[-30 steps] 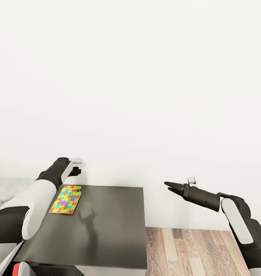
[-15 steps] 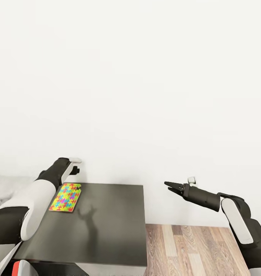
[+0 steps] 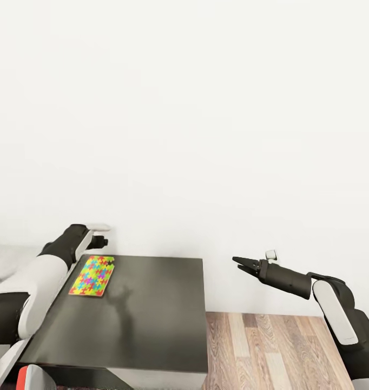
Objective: Put all the toys in the child's room - the three board games (two on the bed and one on the table), the two jigsaw puzzles on the table, and the tennis ball on the table - inside the toy box on the table in the child's room.
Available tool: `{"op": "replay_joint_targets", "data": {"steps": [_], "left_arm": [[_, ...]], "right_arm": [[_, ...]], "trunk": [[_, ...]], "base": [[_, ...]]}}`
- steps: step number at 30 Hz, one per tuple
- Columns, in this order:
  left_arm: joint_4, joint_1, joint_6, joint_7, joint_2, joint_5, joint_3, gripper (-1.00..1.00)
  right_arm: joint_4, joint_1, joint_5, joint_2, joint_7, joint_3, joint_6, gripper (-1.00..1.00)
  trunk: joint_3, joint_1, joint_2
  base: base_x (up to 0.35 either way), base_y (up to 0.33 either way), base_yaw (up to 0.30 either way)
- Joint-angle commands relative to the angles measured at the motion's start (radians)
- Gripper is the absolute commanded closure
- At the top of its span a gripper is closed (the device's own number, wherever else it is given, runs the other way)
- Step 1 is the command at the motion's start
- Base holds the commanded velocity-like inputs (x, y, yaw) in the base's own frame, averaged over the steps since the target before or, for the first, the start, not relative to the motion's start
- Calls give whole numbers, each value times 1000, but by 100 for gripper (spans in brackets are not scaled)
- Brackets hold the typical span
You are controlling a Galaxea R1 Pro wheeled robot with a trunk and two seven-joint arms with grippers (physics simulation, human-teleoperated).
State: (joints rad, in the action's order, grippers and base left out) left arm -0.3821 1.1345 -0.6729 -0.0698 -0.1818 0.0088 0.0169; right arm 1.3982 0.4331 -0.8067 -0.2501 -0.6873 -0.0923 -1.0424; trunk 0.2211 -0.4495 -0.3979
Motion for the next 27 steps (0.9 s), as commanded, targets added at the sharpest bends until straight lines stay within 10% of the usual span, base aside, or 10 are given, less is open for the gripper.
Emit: {"op": "replay_joint_targets", "data": {"steps": [1, 9, 27], "left_arm": [[0, 1, -6, 51, -11, 0, 2, -100], [2, 1, -8, 261, -91, 1, 1, -100], [2, 1, -19, 341, -130, 3, -35, -100]], "right_arm": [[0, 1, 4, 0, -6, -1, -5, -100], [-1, 1, 4, 0, -6, -1, -5, -100], [-2, 1, 4, 0, -6, -1, -5, -100]], "trunk": [[4, -1, -2], [17, -1, -2], [46, -1, -2]], "base": [[0, 0, 0], [0, 0, 0], [0, 0, 0]]}}
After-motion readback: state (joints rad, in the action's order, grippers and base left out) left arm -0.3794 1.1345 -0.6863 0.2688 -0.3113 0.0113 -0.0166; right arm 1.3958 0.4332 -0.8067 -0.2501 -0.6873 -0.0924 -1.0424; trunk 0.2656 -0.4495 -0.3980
